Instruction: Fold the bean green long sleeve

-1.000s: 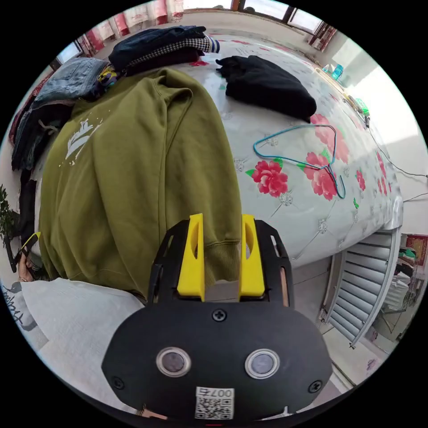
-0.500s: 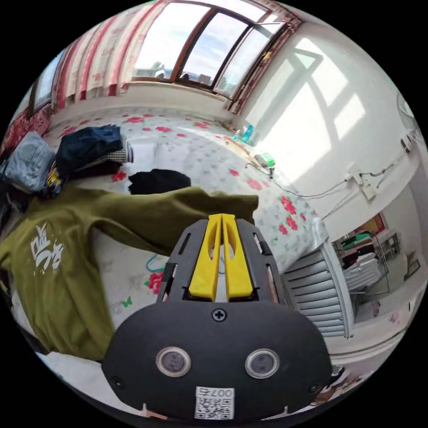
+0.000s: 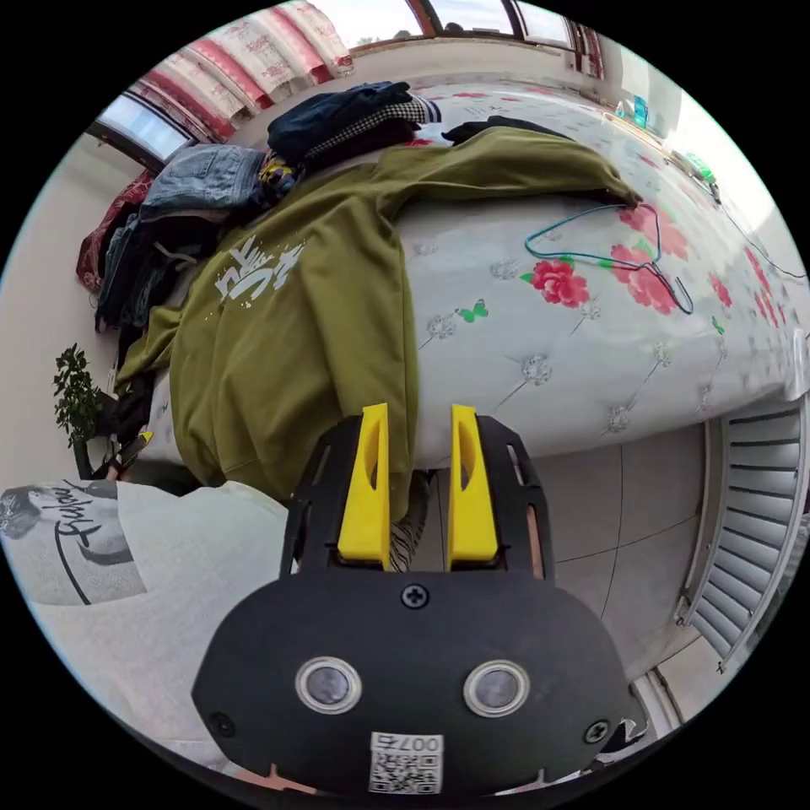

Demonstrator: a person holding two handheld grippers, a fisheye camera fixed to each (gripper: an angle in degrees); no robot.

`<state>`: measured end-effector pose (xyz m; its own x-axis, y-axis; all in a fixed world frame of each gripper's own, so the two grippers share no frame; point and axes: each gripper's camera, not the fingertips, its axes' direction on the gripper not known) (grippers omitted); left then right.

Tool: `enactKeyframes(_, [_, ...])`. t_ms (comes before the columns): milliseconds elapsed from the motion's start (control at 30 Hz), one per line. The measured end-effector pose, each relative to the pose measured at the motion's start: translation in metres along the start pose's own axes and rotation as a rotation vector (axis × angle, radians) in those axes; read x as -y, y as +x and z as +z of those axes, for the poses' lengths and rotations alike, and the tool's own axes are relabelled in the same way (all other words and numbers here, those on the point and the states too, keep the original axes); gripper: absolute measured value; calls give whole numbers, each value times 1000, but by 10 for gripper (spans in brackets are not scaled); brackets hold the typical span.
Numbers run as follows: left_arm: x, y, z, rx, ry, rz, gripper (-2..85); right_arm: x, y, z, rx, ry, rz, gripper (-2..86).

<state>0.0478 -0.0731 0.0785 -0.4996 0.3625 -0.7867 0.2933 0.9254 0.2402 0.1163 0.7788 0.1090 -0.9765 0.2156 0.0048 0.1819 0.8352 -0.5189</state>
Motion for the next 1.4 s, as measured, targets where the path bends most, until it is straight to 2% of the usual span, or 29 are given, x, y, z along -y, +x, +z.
enactKeyframes(167, [-49, 1, 33, -137, -183, 57, 89, -22, -32, 25, -6, -88, -92, 82])
enactKeyframes(333, [-42, 5, 66, -165, -225, 106, 78, -8, -30, 59, -33, -196, -133, 64])
enactKeyframes(433, [-30, 1, 73, -53, -291, 117, 18, -1, -13, 74, -14, -261, -91, 33])
enactKeyframes(567, [-33, -19, 25, -13, -223, 236, -5, -1, 12, 34, 50, -161, -214, 9])
enactKeyframes(633, [-41, -38, 12, 38, -221, 218, -7, -9, 27, 28, 63, -144, -238, 5])
enactKeyframes(733, [-55, -70, 8, -32, -220, 88, -8, -27, 49, 48, 145, -193, -202, 2])
enactKeyframes(900, [-74, -66, 25, 65, -305, 84, -7, -44, 44, 85, 83, -290, -200, 4])
enactKeyframes(1100, [-93, -87, -6, 50, -197, -78, 0, -42, 59, 71, 55, -311, -204, 17])
enactKeyframes(1200, [-105, -100, -43, 51, -73, -149, 28, -38, 56, 31, 71, -167, -243, 22])
enactKeyframes(1267, [-108, -116, -69, 45, 32, -221, 56, -31, 31, 7, 46, -76, -351, 25])
enactKeyframes(1400, [-93, -154, -92, -6, 180, -341, 83, -10, -29, 5, 5, -33, -509, 31])
